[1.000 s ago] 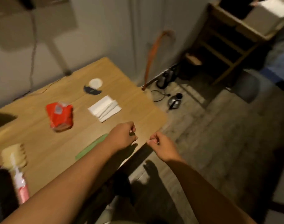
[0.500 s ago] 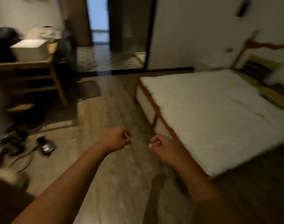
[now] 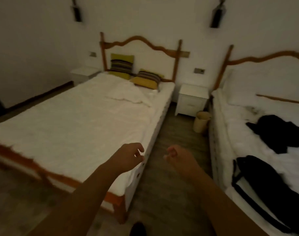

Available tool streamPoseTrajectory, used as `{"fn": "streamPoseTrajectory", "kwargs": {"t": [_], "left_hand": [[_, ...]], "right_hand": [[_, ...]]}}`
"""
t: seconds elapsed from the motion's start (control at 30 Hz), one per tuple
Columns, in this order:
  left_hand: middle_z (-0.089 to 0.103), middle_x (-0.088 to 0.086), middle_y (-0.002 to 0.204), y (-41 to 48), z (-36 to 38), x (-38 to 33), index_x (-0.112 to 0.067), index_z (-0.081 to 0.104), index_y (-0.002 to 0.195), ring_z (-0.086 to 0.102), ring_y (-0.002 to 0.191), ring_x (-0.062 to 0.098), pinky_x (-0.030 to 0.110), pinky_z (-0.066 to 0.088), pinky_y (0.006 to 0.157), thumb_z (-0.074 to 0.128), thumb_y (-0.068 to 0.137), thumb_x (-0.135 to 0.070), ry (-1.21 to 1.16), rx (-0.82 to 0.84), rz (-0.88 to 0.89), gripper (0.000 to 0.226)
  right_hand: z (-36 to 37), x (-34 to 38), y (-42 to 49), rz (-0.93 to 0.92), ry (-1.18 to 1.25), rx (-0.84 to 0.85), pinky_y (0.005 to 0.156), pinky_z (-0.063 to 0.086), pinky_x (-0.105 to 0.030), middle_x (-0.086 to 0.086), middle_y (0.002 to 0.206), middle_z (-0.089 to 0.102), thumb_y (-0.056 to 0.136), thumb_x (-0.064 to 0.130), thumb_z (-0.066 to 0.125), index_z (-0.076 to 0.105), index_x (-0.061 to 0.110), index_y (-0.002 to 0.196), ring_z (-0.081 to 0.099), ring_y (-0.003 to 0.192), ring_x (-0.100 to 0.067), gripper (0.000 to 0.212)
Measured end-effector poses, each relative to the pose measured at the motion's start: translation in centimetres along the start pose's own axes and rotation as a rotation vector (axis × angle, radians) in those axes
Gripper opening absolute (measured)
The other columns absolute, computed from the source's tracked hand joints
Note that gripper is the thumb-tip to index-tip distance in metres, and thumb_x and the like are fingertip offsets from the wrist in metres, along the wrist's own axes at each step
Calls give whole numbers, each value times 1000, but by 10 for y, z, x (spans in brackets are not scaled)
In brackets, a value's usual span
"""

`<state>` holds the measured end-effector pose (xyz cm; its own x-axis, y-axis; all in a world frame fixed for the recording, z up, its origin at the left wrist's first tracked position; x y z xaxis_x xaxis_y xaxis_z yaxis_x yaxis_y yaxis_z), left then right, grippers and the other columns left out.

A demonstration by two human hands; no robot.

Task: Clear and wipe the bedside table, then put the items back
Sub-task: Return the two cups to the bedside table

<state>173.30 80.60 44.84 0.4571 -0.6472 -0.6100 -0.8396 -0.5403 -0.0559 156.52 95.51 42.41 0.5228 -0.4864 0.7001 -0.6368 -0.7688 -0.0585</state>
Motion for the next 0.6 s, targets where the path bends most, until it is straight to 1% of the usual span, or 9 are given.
{"fn": "streamPoseTrajectory", "kwargs": {"t": [0.1, 0.17, 0.23, 0.3, 0.4, 0.43, 0.47, 0.53, 0.6], "left_hand": [[66, -8, 93, 91, 13, -19, -25, 63, 103, 58, 72, 1, 12, 40, 59, 67, 87, -34, 22, 43, 84, 19], [65, -9, 95, 147, 18, -23, -26, 62, 106, 59, 73, 0, 10, 39, 60, 66, 88, -36, 25, 73, 114, 21], [63, -10, 96, 206, 22, -28, -27, 61, 109, 57, 76, -1, 10, 39, 62, 66, 88, -37, 41, 94, 140, 24], [63, -10, 96, 270, 21, -35, -26, 61, 111, 57, 78, 0, 11, 41, 65, 65, 89, -35, 47, 118, 171, 25], [65, -4, 98, 360, 18, -53, -22, 60, 114, 60, 80, 6, 19, 49, 71, 64, 89, -30, 44, 152, 213, 26], [65, -3, 98, 392, 18, -60, -21, 60, 115, 61, 81, 7, 20, 48, 71, 64, 90, -29, 51, 162, 229, 27], [65, -1, 99, 406, 18, -66, -19, 60, 115, 61, 83, 10, 21, 48, 73, 64, 90, -28, 53, 161, 240, 26], [65, 1, 102, 456, 21, -79, -17, 60, 114, 61, 89, 13, 24, 49, 79, 63, 91, -28, 55, 164, 250, 25], [64, 0, 106, 504, 29, -89, -18, 59, 116, 57, 91, 11, 23, 46, 82, 62, 92, -28, 64, 184, 239, 27]], "right_hand": [[-33, -38, 58, 88, -17, -32, 81, 48, -29, 5, 100, 64, 86, 41, 66, 58, 24, 113, 61, 95, -15, 33], [-49, -53, 98, 146, 3, -37, 88, 52, -35, 3, 105, 65, 85, 39, 67, 57, 25, 116, 62, 96, -15, 36], [-67, -65, 144, 190, 23, -56, 87, 54, -36, 5, 103, 64, 85, 39, 68, 56, 27, 117, 61, 93, -11, 36], [-85, -76, 195, 212, -3, -65, 84, 53, -30, 6, 104, 63, 87, 39, 67, 55, 26, 119, 61, 92, -9, 37], [-114, -92, 266, 235, -34, -56, 82, 51, -26, 3, 107, 65, 89, 38, 65, 53, 22, 123, 61, 94, -10, 40], [-125, -99, 292, 249, -40, -60, 81, 50, -24, 3, 106, 65, 89, 38, 65, 53, 21, 123, 61, 93, -9, 40], [-131, -102, 303, 245, -53, -68, 79, 48, -23, 3, 106, 65, 89, 38, 64, 54, 21, 122, 61, 93, -9, 39], [-147, -115, 342, 261, -70, -78, 79, 47, -24, 3, 106, 64, 89, 40, 64, 54, 23, 120, 60, 93, -10, 36], [-163, -134, 382, 287, -39, -73, 79, 48, -24, 5, 106, 64, 88, 42, 64, 53, 25, 120, 59, 93, -9, 37]]}}
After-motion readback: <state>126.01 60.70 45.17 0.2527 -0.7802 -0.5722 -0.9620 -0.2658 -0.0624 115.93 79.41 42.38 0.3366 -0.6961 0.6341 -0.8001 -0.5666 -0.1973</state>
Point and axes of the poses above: each hand's wrist, its own y-axis towards the middle knuckle, its own z-axis out of the palm, x = y × z, the point moved 3 cm from there along y, towards the middle knuckle
